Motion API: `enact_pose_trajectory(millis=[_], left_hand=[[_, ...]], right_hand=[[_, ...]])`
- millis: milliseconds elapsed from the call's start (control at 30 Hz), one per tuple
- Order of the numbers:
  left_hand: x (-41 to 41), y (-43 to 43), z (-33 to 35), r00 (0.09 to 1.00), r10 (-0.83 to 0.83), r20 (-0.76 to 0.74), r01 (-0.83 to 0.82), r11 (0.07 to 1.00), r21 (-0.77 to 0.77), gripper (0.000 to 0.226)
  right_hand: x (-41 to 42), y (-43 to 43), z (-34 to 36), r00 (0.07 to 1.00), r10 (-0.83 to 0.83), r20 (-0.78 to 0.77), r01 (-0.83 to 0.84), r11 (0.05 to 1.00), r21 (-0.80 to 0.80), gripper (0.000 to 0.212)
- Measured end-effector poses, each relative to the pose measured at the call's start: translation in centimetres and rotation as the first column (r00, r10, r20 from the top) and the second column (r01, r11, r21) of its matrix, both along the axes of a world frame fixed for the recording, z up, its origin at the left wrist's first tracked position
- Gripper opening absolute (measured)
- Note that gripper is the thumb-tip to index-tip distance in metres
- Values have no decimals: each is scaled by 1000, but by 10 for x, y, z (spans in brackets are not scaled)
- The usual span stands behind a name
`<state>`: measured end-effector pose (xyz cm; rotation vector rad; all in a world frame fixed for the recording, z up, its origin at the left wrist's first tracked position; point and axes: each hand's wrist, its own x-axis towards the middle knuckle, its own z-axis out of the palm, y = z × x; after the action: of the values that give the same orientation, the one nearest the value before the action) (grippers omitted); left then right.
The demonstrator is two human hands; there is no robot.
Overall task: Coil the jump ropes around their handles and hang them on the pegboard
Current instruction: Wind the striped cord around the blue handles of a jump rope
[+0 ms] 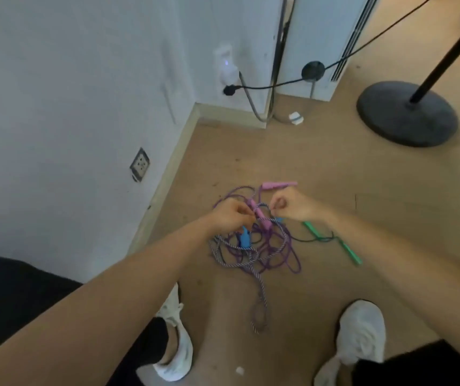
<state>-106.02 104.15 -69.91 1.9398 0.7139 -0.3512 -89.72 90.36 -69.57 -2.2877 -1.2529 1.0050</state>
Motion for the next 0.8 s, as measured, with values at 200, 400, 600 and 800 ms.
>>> enact_pose_trajectory(millis=[200,400,600,800], left_hand=[[-2,-19,-129,997,60,-41,-57,995,77,7],[-24,-49,-200,996,-48,-79,62,981,184,56],[-20,-77,-228,977,-91,-193,170,879,446,35],[-34,-39,-237,996,-87,-35,94,932,351,24]], right_hand=[[-7,-38,-117,995,-102,-18,101,994,-47,12],[-36,-82,-223,981,-188,-52,182,977,-110,67],[-58,-94,-216,971,-237,40,240,958,-158,78],[-48,-108,-220,932,-349,102,361,921,-147,63]])
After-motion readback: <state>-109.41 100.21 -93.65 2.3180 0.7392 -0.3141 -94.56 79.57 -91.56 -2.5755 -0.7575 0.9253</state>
